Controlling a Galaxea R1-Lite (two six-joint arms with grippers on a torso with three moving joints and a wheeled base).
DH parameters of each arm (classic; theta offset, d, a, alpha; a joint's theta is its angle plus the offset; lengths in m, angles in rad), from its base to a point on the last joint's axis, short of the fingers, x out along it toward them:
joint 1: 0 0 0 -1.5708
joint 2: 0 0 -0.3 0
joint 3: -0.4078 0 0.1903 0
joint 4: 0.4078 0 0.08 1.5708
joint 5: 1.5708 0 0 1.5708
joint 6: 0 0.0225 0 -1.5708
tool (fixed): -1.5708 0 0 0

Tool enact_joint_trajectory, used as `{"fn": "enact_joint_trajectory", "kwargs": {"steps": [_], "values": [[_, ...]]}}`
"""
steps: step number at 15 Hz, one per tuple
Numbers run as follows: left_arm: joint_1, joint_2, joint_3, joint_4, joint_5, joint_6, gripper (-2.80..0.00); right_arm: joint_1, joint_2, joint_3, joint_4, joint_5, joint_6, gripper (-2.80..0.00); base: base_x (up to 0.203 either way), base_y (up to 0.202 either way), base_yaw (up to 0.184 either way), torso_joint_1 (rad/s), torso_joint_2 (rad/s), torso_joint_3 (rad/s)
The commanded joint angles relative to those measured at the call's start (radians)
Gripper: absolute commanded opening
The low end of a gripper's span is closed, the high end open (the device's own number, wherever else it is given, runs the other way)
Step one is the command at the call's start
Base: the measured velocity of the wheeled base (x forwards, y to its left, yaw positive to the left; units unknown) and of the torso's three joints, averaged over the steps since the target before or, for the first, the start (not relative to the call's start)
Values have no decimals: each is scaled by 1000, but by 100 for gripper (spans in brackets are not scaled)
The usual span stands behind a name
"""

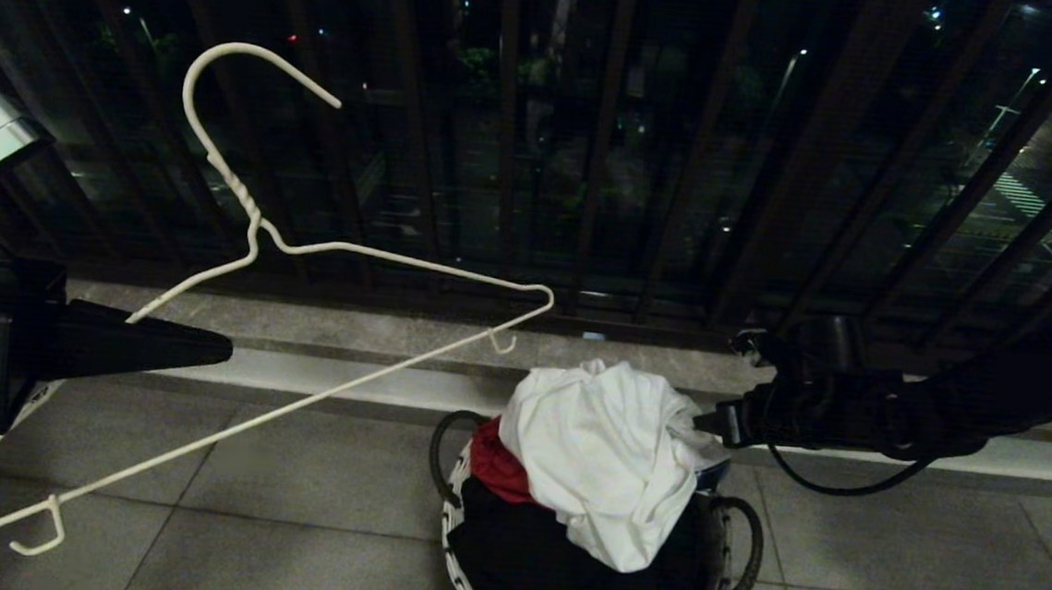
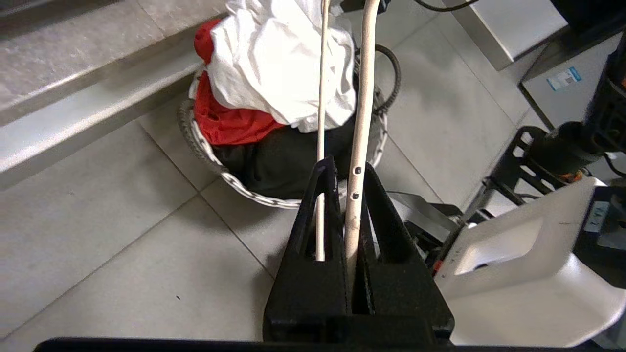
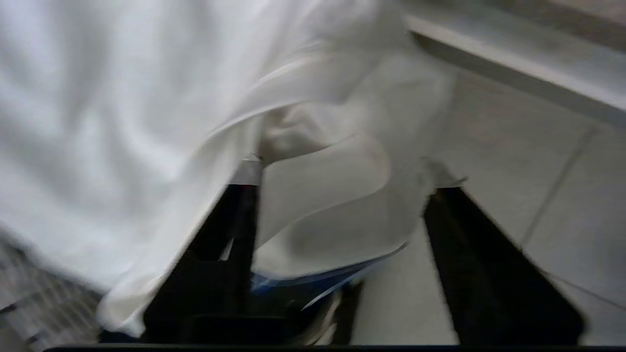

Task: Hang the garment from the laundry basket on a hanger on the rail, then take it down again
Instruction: Pick up clothes from the basket

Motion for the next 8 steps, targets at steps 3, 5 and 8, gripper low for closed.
{"fn": "enact_joint_trajectory", "kwargs": {"steps": [3, 5, 8], "values": [[9, -5, 1, 0, -4, 2, -280, -1, 28, -21, -23, -9, -11, 0, 0, 0, 0, 0, 0, 0], [20, -3, -1, -1, -2, 3, -280, 0, 61, -50, -69, -33, -17, 0, 0, 0, 0, 0, 0, 0], [22, -8, 2, -16, 4, 6, -280, -5, 111, -111, -95, -109, -50, 0, 0, 0, 0, 0, 0, 0]]}}
